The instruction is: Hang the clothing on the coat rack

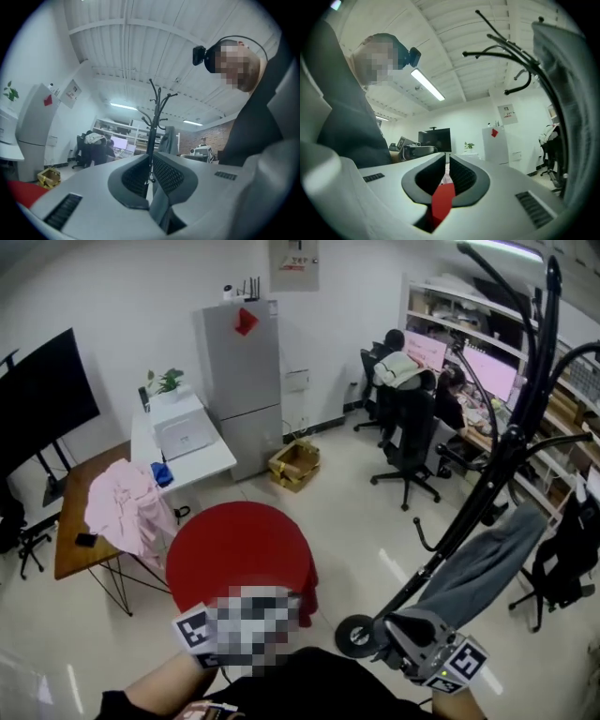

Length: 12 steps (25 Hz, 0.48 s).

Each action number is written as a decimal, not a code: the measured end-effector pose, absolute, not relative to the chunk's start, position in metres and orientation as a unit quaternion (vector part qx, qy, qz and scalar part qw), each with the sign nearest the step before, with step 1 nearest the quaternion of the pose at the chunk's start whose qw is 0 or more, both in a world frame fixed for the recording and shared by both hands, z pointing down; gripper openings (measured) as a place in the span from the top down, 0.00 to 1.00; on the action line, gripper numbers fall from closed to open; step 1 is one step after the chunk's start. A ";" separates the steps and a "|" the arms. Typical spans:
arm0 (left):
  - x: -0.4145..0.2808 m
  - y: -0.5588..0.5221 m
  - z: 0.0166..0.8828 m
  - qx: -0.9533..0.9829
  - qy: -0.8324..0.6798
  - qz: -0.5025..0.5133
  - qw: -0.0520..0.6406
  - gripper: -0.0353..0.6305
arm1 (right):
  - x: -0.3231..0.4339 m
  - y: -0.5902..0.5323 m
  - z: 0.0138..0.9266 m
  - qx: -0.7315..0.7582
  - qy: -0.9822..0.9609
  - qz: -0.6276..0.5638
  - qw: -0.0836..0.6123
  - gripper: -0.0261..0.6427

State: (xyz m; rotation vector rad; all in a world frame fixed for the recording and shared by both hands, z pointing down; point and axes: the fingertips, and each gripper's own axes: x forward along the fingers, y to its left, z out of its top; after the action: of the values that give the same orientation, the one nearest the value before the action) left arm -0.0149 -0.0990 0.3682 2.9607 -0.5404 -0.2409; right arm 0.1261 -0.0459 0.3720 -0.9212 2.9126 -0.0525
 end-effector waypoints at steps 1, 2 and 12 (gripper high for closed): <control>-0.033 -0.101 0.372 0.976 -0.192 -0.079 0.063 0.92 | 0.109 -0.054 0.375 -0.292 0.956 -0.018 0.038 0.91; -0.050 -0.103 0.376 0.973 -0.207 -0.079 0.066 0.92 | 0.094 -0.062 0.379 -0.282 0.959 -0.019 0.031 0.91; -0.206 -0.125 0.444 0.919 -0.380 -0.052 0.090 0.92 | -0.033 -0.163 0.455 -0.236 0.967 -0.092 -0.019 0.95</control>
State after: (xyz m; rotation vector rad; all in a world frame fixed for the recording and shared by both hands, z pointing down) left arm -0.2055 -0.1255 0.4438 2.7335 -1.1302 -0.1536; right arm -0.0333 -0.1626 0.4550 -0.7489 3.0753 -0.2932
